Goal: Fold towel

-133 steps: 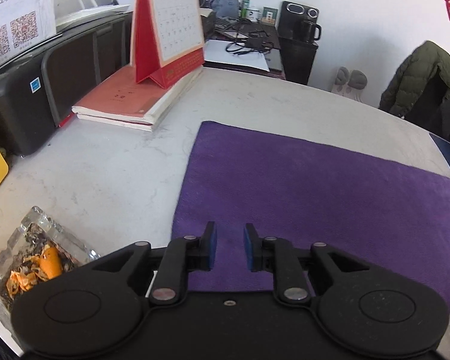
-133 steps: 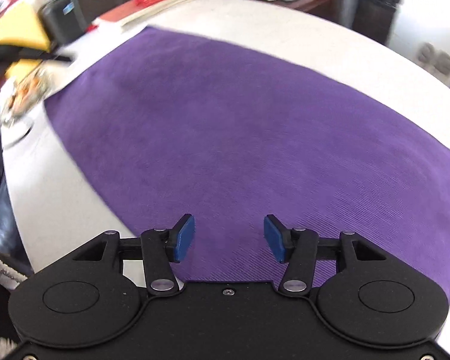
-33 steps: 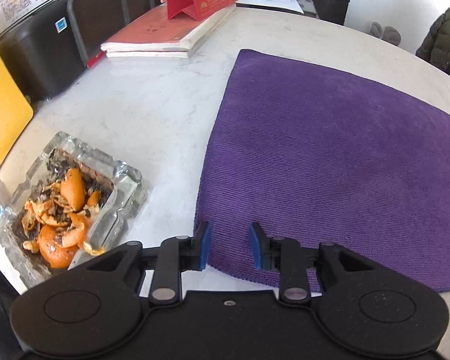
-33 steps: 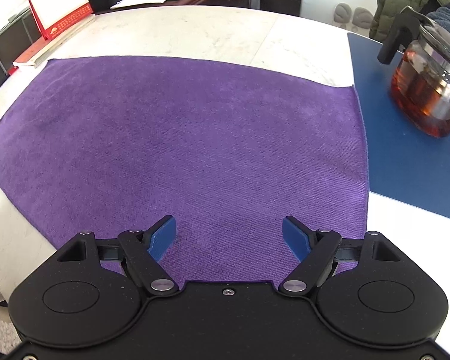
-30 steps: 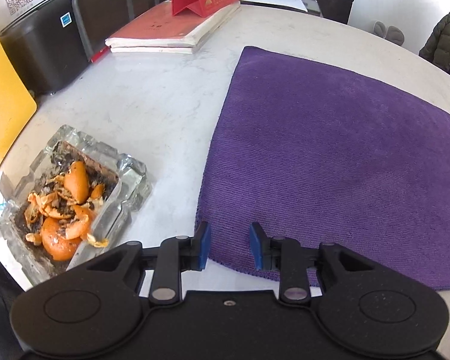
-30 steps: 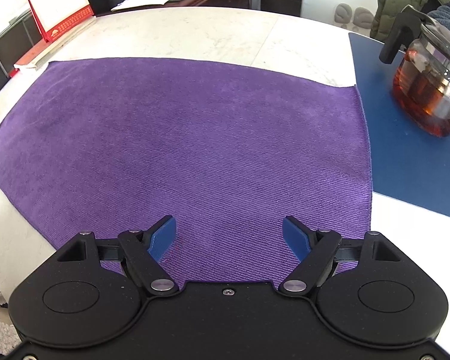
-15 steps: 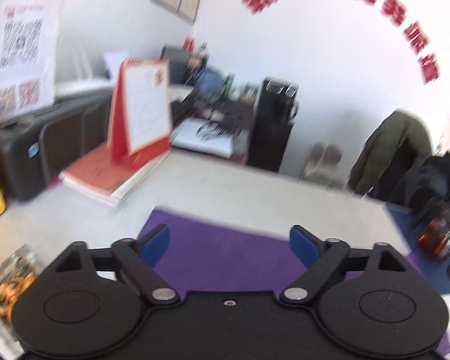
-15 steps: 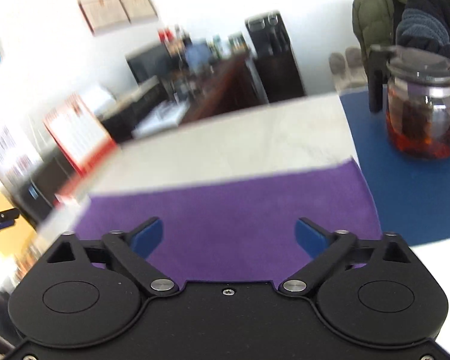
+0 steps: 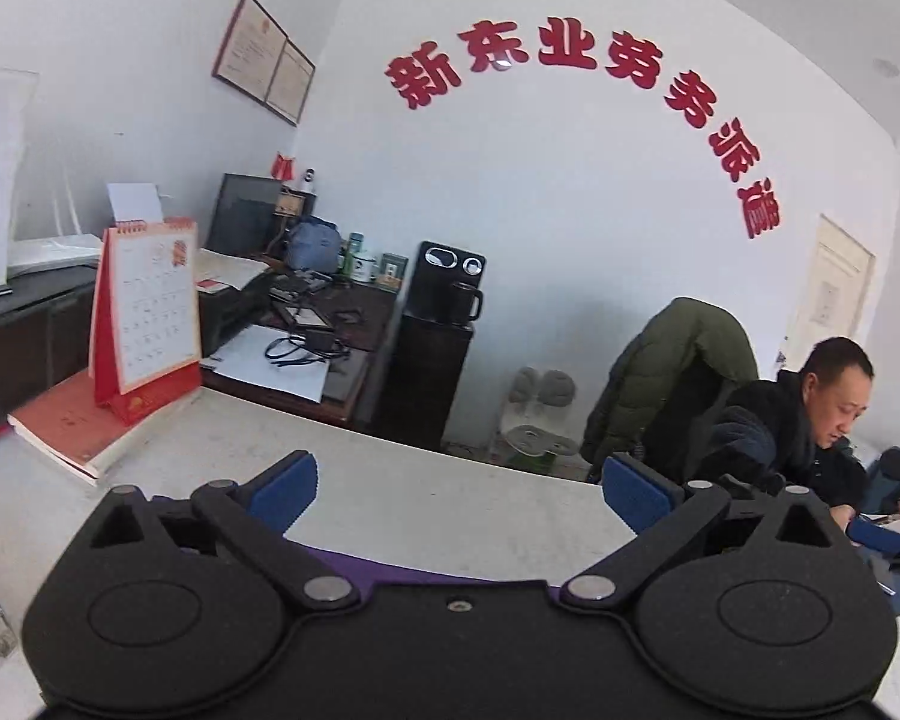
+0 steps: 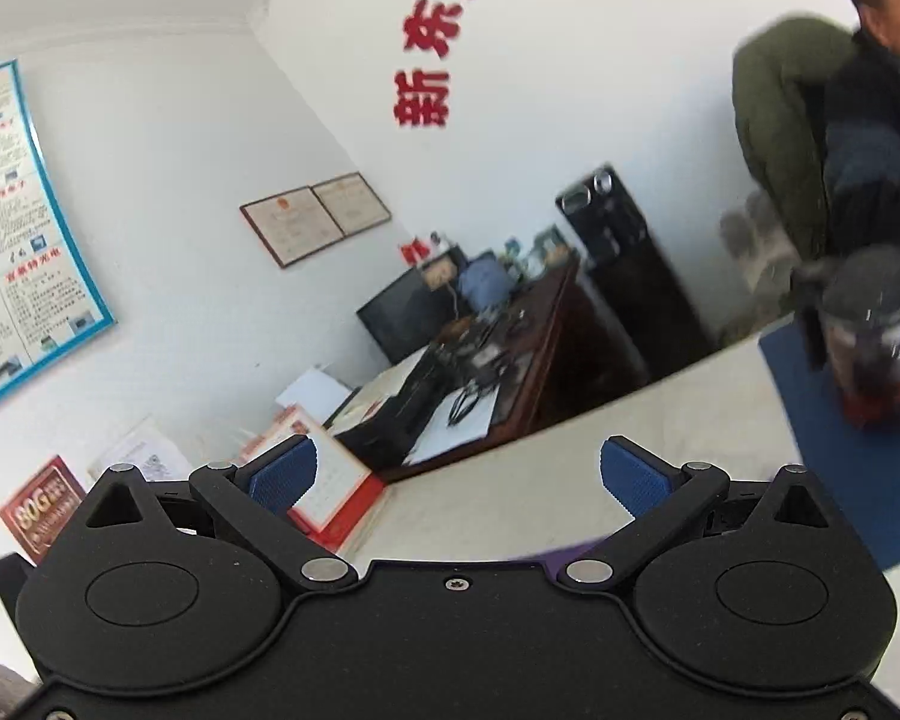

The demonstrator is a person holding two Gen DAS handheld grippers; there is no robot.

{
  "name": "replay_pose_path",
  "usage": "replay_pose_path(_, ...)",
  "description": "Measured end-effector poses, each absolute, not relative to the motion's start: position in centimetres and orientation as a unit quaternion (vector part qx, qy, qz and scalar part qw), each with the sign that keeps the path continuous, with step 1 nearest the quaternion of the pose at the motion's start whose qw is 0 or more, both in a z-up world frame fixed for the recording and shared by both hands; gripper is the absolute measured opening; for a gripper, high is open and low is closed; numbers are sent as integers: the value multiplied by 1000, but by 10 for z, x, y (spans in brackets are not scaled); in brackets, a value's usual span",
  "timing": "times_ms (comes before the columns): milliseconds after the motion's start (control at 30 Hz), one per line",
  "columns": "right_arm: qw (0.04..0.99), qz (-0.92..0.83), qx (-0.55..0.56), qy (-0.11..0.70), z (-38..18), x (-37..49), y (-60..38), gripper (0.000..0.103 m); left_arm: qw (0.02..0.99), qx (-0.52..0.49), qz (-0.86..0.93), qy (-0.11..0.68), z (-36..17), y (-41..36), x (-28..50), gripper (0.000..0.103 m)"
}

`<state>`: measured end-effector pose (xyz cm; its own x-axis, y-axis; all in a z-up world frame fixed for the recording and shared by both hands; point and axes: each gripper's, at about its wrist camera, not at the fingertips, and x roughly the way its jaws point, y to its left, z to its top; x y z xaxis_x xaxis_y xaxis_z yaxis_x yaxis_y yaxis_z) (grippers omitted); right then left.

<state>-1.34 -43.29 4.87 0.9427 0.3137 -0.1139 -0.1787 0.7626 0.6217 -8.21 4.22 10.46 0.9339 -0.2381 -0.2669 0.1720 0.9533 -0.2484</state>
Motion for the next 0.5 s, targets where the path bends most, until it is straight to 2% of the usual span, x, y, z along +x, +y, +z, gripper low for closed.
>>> replay_pose_path(67,937,129,321,44,54,-26,-439,103,978,-108,-96,150,103,35,-81,102)
replay_pose_path(200,903,171,392,39,45,-3,-465,103,975,-101,-93,177,100,25,-76,102)
replay_pose_path(300,902,163,397,55,36,12,-471,103,971,-102,-65,207,95,24,-72,102)
replay_pose_path(400,935,129,321,76,32,20,-466,103,959,-115,-25,259,83,32,-67,102)
replay_pose_path(500,954,97,252,135,23,36,-459,103,944,-136,34,297,72,48,-67,102)
